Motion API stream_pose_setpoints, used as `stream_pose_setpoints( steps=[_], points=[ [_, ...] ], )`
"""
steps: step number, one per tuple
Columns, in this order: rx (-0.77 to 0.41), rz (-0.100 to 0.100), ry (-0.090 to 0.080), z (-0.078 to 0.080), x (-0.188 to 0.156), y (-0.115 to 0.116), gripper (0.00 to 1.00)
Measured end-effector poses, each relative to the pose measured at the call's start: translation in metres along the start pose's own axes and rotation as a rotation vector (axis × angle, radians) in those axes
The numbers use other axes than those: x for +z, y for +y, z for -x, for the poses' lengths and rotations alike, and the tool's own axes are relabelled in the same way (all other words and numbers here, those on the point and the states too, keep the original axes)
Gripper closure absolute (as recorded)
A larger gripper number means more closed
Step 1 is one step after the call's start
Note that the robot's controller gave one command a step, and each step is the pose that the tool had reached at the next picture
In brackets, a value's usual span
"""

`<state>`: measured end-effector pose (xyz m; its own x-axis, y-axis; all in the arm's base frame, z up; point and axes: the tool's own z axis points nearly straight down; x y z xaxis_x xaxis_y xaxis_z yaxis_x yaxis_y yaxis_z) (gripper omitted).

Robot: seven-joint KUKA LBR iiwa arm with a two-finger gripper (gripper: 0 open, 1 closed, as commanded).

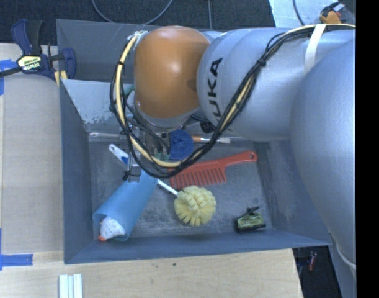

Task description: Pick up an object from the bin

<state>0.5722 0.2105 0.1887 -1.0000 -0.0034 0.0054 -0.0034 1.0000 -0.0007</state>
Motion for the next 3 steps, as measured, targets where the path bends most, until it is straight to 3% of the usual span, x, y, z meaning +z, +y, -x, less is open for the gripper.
stream_pose_setpoints(
  steps=[1, 2, 3],
  points=[
    [0.004, 0.002, -0.008, 0.002, -0.005, -0.001, 0.0],
    [-0.407, -0.002, -0.007, -0.035, 0.097, -0.025, 0.0],
    [-0.436, 0.001, -0.012, -0.043, 0.118, -0.031, 0.0]
  ],
)
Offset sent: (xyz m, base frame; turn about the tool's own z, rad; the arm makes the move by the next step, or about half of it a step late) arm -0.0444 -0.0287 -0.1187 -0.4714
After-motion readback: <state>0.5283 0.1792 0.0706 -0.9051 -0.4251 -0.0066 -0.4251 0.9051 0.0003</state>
